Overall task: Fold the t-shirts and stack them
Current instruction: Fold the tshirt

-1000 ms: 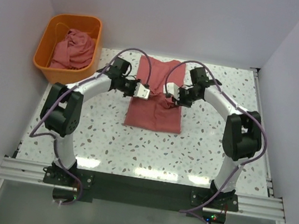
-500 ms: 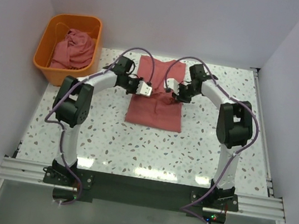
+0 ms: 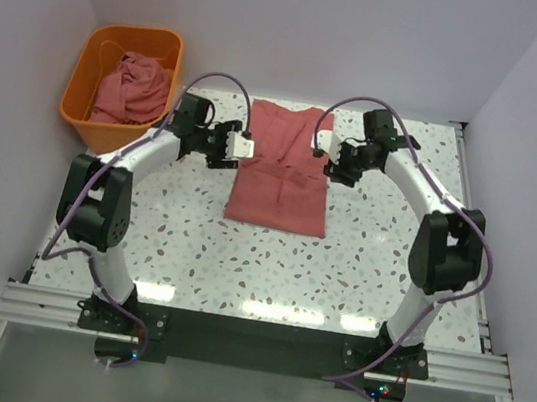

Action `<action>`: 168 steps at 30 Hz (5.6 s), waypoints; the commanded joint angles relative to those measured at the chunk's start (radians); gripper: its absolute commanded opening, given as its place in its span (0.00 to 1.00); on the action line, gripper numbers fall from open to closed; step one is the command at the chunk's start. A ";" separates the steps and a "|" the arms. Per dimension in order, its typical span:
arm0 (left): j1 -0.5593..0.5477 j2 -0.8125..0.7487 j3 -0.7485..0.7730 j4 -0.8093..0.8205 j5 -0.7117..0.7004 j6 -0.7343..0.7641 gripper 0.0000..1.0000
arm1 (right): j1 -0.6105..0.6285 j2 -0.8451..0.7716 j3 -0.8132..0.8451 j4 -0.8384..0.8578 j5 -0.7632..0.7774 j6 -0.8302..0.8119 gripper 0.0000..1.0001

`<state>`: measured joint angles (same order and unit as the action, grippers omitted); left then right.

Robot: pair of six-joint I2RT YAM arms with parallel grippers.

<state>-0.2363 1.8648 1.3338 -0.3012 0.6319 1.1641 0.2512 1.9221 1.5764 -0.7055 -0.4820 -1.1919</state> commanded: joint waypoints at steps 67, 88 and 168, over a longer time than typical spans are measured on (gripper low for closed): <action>-0.270 -0.697 -0.418 -0.432 0.066 -0.087 0.00 | 0.273 -0.708 -0.518 -0.264 0.089 0.186 0.00; -0.230 -0.546 -0.142 -0.564 0.120 -0.109 0.00 | 0.146 -0.529 -0.303 -0.453 -0.035 0.032 0.00; 0.078 0.271 0.117 0.341 0.222 -1.339 0.56 | -0.125 0.382 0.341 0.097 -0.317 1.057 0.36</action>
<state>-0.1959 2.1658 1.3731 0.0387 0.8845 -0.1677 0.1543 2.3390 1.8359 -0.6888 -0.8211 -0.1715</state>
